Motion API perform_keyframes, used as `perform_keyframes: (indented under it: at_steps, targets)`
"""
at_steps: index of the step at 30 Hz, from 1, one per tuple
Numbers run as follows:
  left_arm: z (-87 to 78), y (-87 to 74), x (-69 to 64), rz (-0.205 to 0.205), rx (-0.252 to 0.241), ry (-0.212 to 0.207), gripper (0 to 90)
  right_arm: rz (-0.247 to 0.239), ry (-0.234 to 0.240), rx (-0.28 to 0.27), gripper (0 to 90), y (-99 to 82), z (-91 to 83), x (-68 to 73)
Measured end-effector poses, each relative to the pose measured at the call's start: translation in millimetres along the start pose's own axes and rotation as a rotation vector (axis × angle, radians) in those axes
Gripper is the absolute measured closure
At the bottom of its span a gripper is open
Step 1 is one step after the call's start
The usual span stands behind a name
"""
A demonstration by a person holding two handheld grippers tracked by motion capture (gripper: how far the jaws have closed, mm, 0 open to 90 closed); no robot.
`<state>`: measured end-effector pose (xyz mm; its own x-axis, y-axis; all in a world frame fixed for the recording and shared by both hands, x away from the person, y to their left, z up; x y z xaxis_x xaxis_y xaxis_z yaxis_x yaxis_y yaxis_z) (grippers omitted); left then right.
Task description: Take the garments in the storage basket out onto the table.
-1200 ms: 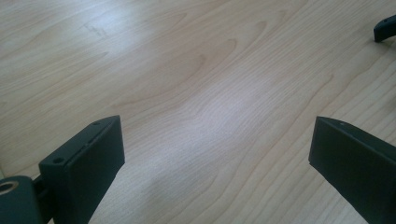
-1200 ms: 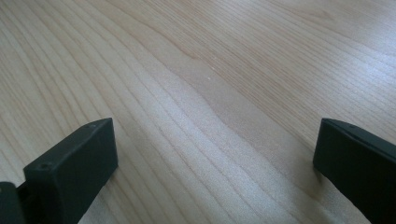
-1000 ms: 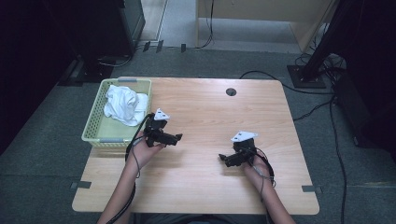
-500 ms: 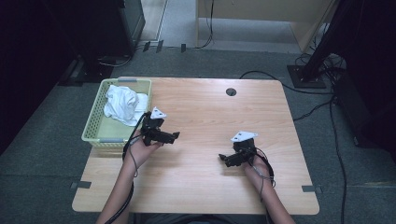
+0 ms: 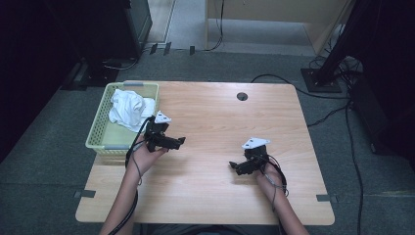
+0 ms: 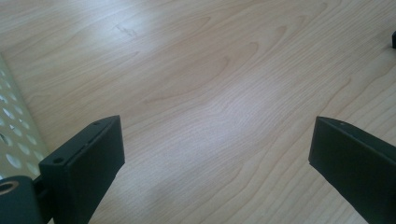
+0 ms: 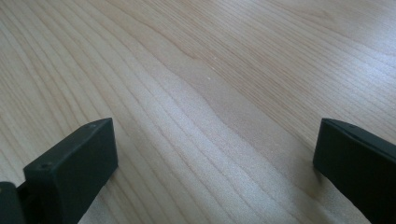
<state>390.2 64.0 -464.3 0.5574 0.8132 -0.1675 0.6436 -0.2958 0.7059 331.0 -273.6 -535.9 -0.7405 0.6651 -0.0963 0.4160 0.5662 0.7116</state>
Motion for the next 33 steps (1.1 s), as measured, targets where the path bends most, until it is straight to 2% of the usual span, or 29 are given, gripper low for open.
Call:
perform_keyframes:
  at_steps: [7,33]
  targets:
    - [-3.1,0.4,1.3,0.006,0.007,0.007,3.8,0.000,0.000,0.000,0.0,0.0,0.0,0.0]
    - [-17.0,1.0,16.2,-0.023,-0.001,0.028,3.9,0.001,0.000,0.000,0.0,0.0,-0.1,0.1]
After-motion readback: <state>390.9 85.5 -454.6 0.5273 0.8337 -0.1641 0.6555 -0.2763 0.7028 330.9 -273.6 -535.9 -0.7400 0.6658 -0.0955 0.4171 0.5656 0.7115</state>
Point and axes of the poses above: each handheld gripper's, and its own axes: z roughly forward along the jaws, y roughly out of its top, x roughly to its left, the point moved 1 cm from there along z, roughly forward along the jaws, and after that the axes turned 9 degrees about -z, right-handed, at the moved point
